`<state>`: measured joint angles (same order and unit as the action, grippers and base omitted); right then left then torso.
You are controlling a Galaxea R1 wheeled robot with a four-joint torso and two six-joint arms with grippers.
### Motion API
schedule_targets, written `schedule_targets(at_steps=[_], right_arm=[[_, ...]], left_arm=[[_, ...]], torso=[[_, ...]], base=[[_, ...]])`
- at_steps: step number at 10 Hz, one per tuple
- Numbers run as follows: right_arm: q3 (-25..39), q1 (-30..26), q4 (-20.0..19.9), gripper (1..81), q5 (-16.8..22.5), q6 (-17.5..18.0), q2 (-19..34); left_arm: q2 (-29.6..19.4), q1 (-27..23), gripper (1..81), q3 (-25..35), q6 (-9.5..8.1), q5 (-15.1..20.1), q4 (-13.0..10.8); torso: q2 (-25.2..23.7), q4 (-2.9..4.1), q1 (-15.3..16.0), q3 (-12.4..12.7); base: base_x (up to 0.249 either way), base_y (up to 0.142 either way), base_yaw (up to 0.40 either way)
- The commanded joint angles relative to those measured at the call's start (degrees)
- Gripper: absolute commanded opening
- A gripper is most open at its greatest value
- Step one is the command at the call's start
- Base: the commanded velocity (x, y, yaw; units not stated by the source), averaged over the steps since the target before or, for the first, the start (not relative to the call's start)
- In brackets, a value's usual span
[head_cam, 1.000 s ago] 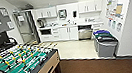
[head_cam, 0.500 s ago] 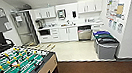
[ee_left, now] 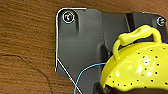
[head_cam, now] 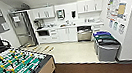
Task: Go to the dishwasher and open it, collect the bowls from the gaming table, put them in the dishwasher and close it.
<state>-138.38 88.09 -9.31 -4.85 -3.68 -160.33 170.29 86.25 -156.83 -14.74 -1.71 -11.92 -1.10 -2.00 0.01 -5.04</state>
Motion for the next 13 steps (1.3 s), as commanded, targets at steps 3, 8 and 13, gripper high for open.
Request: schedule_targets(at_steps=[3, 8, 13], right_arm=[[0.4, -2.2, 0.3, 1.0, 3.3, -0.2, 1.0], [0.4, -2.2, 0.3, 1.0, 3.3, -0.2, 1.0], [0.4, -2.3, 0.3, 1.0, 3.3, -0.2, 1.0]], left_arm=[[-0.5, -2.3, 1.0, -0.1, 0.41, 2.9, -0.2], [-0.5, -2.3, 1.0, -0.1, 0.41, 2.9, -0.2], [-0.4, -2.3, 1.0, -0.1, 0.41, 2.9, -0.3]], torso=[[0.0, 0.0, 0.0, 0.0], [0.0, 0.0, 0.0, 0.0], [0.0, 0.0, 0.0, 0.0]], base=[[0.177, -0.021, 0.0], [0.177, -0.013, 0.0], [0.177, -0.069, 0.0]])
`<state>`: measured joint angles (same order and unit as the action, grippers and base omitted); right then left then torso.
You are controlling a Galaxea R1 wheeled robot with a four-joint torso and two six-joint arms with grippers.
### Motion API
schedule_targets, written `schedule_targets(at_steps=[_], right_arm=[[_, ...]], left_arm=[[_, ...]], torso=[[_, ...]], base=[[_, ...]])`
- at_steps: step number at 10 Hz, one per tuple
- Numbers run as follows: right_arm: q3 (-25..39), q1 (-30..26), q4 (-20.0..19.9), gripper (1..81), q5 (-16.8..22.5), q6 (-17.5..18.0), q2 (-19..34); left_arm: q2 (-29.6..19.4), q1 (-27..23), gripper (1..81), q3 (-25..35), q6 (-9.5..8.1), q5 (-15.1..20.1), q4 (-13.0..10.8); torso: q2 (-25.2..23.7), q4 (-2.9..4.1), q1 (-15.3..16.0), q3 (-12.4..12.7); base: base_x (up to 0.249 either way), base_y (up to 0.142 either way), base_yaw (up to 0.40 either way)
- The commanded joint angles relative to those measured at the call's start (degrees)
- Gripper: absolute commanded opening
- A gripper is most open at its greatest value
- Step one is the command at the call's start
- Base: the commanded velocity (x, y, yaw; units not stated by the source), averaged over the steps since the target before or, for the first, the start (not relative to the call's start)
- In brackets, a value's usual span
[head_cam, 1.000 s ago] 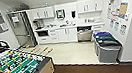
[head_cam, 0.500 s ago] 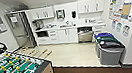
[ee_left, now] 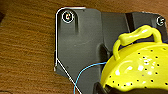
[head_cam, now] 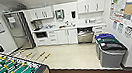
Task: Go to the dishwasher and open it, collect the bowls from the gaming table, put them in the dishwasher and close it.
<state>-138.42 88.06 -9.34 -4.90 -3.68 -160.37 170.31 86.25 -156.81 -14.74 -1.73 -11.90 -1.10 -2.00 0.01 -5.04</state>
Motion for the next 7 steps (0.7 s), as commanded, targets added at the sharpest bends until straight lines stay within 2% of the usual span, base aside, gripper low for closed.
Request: schedule_targets(at_steps=[1, 7], right_arm=[[0.4, -2.2, 0.4, 1.0, 3.3, -0.3, 1.0], [0.4, -2.2, 0.4, 1.0, 3.3, -0.2, 1.0]], left_arm=[[-0.5, -2.3, 1.0, -0.3, 0.41, 2.9, -0.3], [-0.4, -2.3, 1.0, -0.3, 0.41, 2.9, -0.4]], torso=[[0.0, 0.0, 0.0, 0.0], [0.0, 0.0, 0.0, 0.0]], base=[[0.177, -0.07, 0.0], [0.177, -0.07, 0.0]])
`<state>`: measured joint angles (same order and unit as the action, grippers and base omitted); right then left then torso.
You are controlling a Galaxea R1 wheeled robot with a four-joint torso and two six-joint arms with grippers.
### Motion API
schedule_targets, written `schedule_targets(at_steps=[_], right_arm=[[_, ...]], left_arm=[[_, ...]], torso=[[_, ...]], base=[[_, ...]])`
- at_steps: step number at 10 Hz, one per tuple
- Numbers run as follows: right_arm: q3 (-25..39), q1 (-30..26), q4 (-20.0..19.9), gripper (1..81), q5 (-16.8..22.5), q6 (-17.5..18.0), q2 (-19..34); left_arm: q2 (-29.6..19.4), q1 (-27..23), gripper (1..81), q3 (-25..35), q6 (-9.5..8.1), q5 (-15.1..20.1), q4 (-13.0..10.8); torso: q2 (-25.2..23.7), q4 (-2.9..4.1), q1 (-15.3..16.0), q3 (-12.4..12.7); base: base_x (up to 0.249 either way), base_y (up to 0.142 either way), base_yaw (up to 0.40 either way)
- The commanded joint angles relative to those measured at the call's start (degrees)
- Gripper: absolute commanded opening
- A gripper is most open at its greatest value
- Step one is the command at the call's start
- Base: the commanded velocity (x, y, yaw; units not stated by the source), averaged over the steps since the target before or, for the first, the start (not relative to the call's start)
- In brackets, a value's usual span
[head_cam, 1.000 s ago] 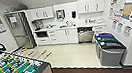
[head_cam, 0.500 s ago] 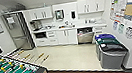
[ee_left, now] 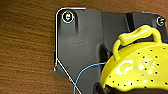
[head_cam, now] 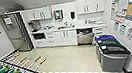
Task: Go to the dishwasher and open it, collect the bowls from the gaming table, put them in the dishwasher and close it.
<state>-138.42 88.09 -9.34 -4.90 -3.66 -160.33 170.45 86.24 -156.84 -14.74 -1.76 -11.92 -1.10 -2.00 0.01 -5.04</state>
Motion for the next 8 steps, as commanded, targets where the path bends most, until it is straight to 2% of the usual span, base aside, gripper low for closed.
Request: schedule_targets(at_steps=[1, 8], right_arm=[[0.4, -2.3, 0.4, 1.0, 3.3, -0.3, 1.0], [0.4, -2.3, 0.4, 1.0, 3.3, -0.2, 1.0]], left_arm=[[-0.5, -2.2, 1.0, -0.2, 0.41, 2.9, -0.4], [-0.6, -2.2, 1.0, -0.2, 0.41, 2.9, -0.4]], torso=[[0.0, 0.0, 0.0, 0.0], [0.0, 0.0, 0.0, 0.0]], base=[[0.177, -0.07, 0.0], [0.177, -0.07, 0.0]])
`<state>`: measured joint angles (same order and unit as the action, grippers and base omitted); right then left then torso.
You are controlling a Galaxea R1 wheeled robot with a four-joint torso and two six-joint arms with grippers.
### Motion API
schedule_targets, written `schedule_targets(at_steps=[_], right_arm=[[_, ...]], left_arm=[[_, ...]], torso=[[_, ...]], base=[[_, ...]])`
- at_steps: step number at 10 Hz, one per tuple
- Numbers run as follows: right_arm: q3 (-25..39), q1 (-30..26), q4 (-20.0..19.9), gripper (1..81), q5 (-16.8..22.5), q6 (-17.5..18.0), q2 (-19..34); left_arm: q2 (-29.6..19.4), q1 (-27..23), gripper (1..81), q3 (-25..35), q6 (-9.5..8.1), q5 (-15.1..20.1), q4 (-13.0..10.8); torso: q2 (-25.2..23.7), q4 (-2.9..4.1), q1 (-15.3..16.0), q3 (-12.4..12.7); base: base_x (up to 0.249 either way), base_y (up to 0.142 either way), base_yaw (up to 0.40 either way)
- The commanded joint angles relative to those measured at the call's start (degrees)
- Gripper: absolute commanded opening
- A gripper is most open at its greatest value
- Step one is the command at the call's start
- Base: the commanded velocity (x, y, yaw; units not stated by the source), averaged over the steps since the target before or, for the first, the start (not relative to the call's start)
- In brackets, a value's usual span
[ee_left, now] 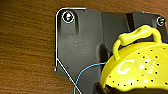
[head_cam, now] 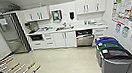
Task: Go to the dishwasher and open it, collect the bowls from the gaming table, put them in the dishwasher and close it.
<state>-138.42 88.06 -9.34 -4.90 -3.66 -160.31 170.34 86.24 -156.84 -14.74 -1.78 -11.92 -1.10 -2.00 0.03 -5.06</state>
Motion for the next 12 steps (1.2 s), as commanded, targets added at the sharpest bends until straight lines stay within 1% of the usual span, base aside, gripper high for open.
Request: schedule_targets(at_steps=[1, 6, 12], right_arm=[[0.4, -2.3, 0.4, 1.0, 3.3, -0.2, 0.9], [0.4, -2.4, 0.3, 1.0, 3.3, -0.2, 1.0], [0.4, -2.4, 0.4, 1.0, 3.3, -0.2, 1.1]], left_arm=[[-0.4, -2.3, 1.0, -0.2, 0.42, 2.9, -0.4], [-0.5, -2.3, 1.0, -0.1, 0.41, 2.8, -0.1], [-0.5, -2.3, 1.0, -0.1, 0.5, 2.8, -0.2]], torso=[[0.0, 0.0, 0.0, 0.0], [0.0, 0.0, 0.0, 0.0], [0.0, 0.0, 0.0, 0.0]], base=[[0.177, -0.07, 0.0], [0.177, -0.07, 0.0], [0.176, 0.0, 0.0]])
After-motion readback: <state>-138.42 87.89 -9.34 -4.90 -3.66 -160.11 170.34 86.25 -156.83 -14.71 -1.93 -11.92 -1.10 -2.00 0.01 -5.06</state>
